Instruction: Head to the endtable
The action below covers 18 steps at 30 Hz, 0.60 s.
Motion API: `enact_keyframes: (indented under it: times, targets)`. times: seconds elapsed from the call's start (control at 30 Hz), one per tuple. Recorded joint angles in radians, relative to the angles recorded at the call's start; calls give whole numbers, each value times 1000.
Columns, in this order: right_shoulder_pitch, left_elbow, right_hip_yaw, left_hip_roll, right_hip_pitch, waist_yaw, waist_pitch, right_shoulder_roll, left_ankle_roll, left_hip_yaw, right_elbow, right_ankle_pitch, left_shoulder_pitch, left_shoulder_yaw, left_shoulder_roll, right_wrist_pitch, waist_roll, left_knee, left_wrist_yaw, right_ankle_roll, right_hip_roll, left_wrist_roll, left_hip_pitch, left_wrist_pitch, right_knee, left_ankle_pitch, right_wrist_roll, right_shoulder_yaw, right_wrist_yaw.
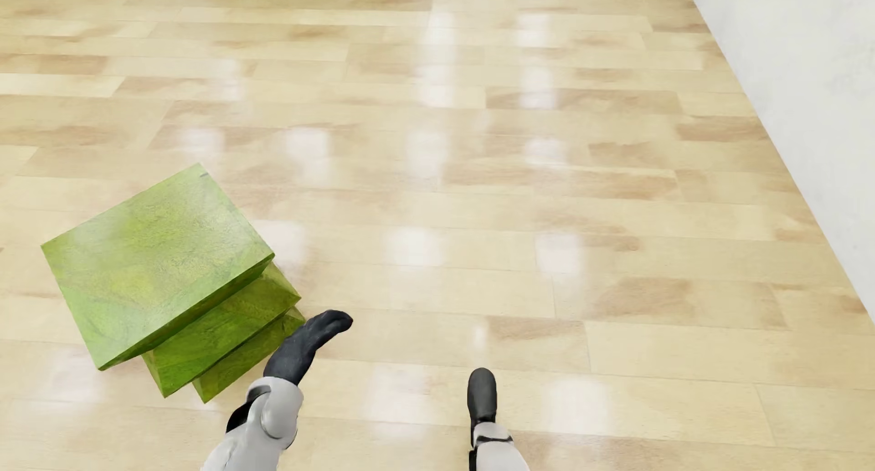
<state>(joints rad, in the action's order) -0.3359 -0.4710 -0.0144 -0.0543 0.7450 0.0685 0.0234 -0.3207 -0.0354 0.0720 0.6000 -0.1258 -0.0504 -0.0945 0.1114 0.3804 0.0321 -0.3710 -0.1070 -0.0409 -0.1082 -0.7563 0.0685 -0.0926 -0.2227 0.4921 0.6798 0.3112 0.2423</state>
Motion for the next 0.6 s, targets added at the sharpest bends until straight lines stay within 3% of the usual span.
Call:
enact_keyframes:
  times: [0.03,0.07,0.1,0.13,0.17,0.2,0.23,0.27,0.33,0.37,0.4,0.43,0.47,0.5,0.53,0.57,0.6]
  targets:
    - [-131,103,25,30,-15,22,6,42,26,-48,-87,-43,3,-50,23,-10,4,-43,-15,-38,-23,66,68,-77,24,-2,-20,-127,-23]
    - [-238,211,8,83,-8,34,6,109,33,-93,-161,130,40,-93,61,-24,7,-171,-7,-110,-42,104,86,-129,-118,-98,-41,-209,-74]
    - [-296,309,-60,142,9,36,-4,170,106,-136,-198,194,102,-117,88,-31,5,-398,14,1,-59,121,23,-145,-311,-313,-37,-229,-116]
    - [-294,368,-139,207,-6,24,-19,205,99,-161,-198,73,178,-127,82,-20,-3,-692,27,21,-90,132,-115,-130,-471,-438,-17,-218,-142]
    - [-240,376,-213,302,-60,0,-36,219,-11,-149,-167,-37,246,-126,52,6,-15,-918,25,29,-112,117,-293,-91,-551,-392,0,-192,-162]
    - [-156,345,-291,358,-156,-38,-48,212,-119,-123,-122,-115,297,-116,20,34,-25,-1022,-5,32,-112,68,-461,-51,-550,-302,13,-149,-184]
    - [-65,293,-367,310,-276,-81,-55,183,-133,-113,-75,-174,338,-96,-6,51,-32,-1028,-58,34,-92,27,-598,-26,-498,-266,27,-87,-203]
    - [22,230,-441,196,-395,-122,-56,133,-52,-112,-38,-224,377,-57,-28,48,-33,-950,-107,39,-57,44,-698,-17,-430,-238,36,-11,-208]
    - [137,133,-577,-69,-594,-191,-55,3,147,-141,-51,-324,460,68,-19,-8,-21,-612,-137,49,35,181,-808,-3,-337,-257,36,114,-199]
    - [194,114,-627,-145,-671,-222,-53,-74,230,-120,-81,-356,506,155,-9,-36,-12,-361,-144,66,84,227,-816,8,-307,-379,11,154,-193]
    - [267,158,-646,-128,-725,-244,-47,-154,228,87,-124,-357,529,260,-25,-49,-11,-112,-142,75,134,266,-794,83,-319,-589,-9,164,-165]
    - [338,213,-639,-44,-735,-261,-36,-222,-188,473,-158,-330,588,390,-75,-47,-18,3,-162,26,149,310,-727,126,-433,-684,-13,173,-162]
    - [397,267,-584,55,-691,-306,-32,-274,-211,497,-187,-199,654,531,-135,-38,-22,-40,-199,-65,138,358,-643,141,-692,-381,9,177,-190]
    - [436,271,-521,108,-591,-348,-41,-321,-212,480,-200,-26,683,644,-205,-21,-30,-165,-243,-100,89,405,-631,110,-1008,-226,35,154,-254]
    - [401,255,-485,124,-476,-378,-60,-351,-212,424,-226,-31,635,719,-246,0,-35,-315,-294,-78,1,438,-664,105,-1249,-146,40,77,-352]
    - [314,234,-446,109,-353,-383,-75,-336,-212,349,-249,-84,549,739,-254,14,-38,-416,-337,50,-105,462,-695,106,-1374,-101,1,-31,-448]
    - [225,211,-390,66,-242,-364,-82,-311,-212,260,-251,-134,482,693,-235,13,-44,-459,-328,116,-188,466,-714,78,-1358,-87,-72,-110,-487]
